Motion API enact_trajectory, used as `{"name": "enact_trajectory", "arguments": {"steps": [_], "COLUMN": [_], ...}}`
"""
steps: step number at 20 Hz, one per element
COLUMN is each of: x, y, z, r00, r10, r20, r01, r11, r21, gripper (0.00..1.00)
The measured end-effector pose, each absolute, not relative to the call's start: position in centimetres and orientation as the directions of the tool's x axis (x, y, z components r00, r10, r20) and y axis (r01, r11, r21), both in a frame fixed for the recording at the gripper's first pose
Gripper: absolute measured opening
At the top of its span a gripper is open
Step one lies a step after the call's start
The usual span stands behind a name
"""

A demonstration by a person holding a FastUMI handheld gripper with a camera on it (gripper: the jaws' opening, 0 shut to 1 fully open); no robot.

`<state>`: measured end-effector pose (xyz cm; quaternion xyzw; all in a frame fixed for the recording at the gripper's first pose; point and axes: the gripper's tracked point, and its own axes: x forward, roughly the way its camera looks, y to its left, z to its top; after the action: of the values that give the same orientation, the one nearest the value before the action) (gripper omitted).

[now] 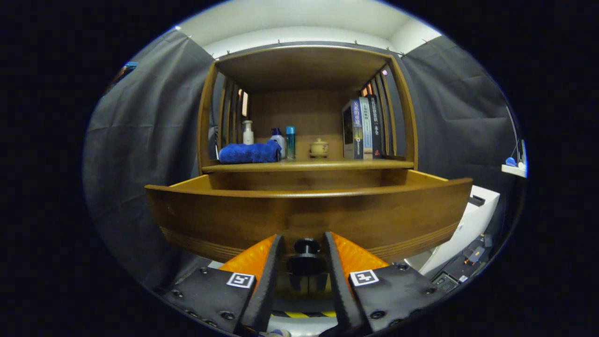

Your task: Pull open the drawer, take out the items inside it, and place them on the countertop above the cabinet.

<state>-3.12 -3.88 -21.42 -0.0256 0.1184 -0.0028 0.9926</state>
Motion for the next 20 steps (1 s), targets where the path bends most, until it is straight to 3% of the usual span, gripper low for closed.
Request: {"name": "enact_trajectory", "arguments": {"steps": [5,12,20], "x": [-2.7,1.3,8.2], "y": [-2.8,-1.9,-1.6], "z": [-13.7,-5.4,-4.1], "r00": [0.991,0.986,0.93], "r10": [0.071,0.129,0.231], "r20": [-0.115,-0.108,-0.287], "r01": [-0.073,-0.139,-0.244], "r11": [0.997,0.987,0.97], "r21": [-0.014,-0.085,-0.011], "gripper": [0.87,0.94,0.97]}}
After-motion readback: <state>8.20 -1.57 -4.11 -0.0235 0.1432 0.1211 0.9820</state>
